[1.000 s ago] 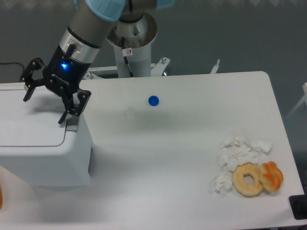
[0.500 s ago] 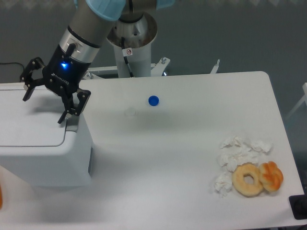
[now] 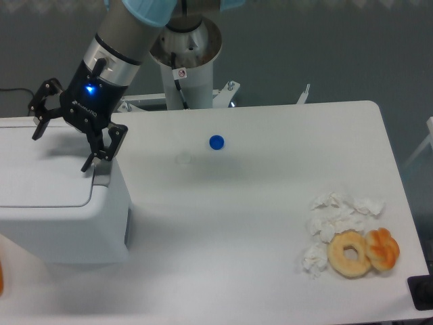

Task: Close the trash can

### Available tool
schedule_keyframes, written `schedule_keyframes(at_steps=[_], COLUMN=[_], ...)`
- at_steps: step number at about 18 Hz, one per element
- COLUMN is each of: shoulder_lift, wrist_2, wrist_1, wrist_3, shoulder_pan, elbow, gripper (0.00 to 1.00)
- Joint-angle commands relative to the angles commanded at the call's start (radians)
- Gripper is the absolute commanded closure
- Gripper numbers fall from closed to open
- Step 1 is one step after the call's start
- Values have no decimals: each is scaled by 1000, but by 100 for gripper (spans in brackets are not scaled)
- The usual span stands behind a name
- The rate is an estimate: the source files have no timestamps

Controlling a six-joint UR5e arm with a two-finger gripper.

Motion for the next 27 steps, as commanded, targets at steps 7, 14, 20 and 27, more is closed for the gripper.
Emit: schedule_keyframes(at_steps=[7, 14, 20, 27], shoulder_lift=[29, 20, 14, 63], wrist_2=[5, 31, 259, 446], wrist_1=[3, -9, -29, -164], wrist_3=[47, 369, 677, 1077], shoulder_pan=[153, 319, 376, 471], elbow=[21, 20, 22, 22], gripper=[0, 0, 0, 0])
